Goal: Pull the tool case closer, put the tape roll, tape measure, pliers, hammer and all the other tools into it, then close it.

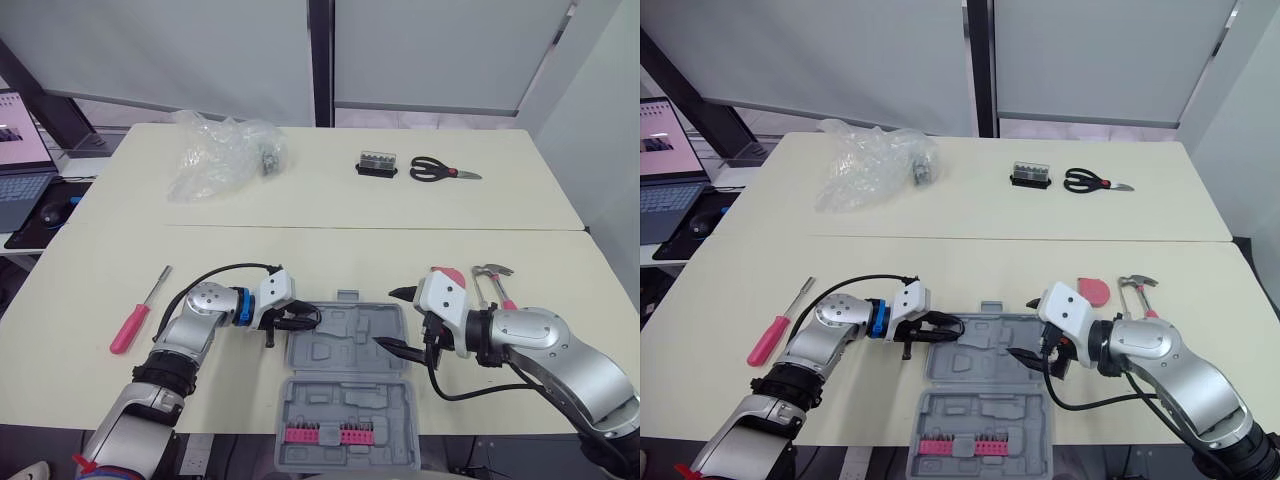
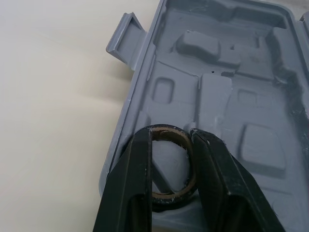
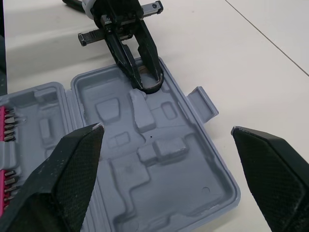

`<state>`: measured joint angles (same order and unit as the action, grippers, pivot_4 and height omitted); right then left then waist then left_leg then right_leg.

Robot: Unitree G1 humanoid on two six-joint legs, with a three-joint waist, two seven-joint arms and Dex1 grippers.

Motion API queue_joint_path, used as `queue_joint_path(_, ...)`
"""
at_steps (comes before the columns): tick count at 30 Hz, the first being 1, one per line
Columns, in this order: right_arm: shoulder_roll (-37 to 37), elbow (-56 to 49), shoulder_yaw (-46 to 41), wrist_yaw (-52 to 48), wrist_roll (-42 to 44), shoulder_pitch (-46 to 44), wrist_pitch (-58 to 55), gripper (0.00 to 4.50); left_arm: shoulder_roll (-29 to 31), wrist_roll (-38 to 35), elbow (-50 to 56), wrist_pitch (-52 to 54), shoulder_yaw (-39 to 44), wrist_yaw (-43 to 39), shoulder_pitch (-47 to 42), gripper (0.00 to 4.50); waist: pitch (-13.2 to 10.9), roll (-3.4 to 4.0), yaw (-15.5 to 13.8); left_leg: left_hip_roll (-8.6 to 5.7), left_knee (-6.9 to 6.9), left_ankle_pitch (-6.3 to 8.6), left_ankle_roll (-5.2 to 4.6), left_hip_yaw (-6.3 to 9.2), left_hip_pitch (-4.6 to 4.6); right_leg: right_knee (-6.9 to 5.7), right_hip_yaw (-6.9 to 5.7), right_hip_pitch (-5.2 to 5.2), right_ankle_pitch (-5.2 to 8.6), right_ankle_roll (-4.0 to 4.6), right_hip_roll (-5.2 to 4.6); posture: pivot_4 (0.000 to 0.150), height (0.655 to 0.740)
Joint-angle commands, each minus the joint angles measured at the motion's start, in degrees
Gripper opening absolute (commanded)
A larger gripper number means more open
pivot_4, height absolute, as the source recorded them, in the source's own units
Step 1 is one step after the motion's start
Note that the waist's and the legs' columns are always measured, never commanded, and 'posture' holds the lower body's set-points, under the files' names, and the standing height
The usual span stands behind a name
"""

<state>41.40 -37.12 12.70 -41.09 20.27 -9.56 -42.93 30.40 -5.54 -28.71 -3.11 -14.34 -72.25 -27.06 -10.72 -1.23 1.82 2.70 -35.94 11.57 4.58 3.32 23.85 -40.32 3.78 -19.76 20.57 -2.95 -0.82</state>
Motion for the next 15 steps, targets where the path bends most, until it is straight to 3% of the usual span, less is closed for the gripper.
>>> queue_joint_path(1,-0.49,-2.15,-1.09,0.23,0.52,-0.07,0.73,4.50,2.44,-0.33,1.61,1.39,1.28,-1.01,1.14,1.24,0.00,0.00,0.04,0.00,0.00,0.00,0.00,0.00,0.00,0.00,0.00,0.00,0.00,0.00,0.00,0.150,0.7400)
queue_joint_path(10,-2.95,-0.76,-4.76,0.45,1.04,0.66,5.17,4.50,10.17,-11.20,17.62,9.69,11.97,-2.77,3.72,1.24,-0.02,-0.02,0.47,0.03,0.04,0.00,0.00,0.00,0.25,0.02,0.04,-0.27,0.00,0.00,0.02,0.150,0.7400)
queue_joint_path(15,-0.76,3.08,-14.27,-0.79,0.98,5.22,9.60,4.50,17.43,-13.18,20.49,13.27,22.63,2.32,11.70,1.24,-0.03,-0.01,0.65,0.05,0.11,0.00,0.00,-0.03,0.21,0.06,0.07,-0.28,0.00,0.00,0.01,0.150,0.7400)
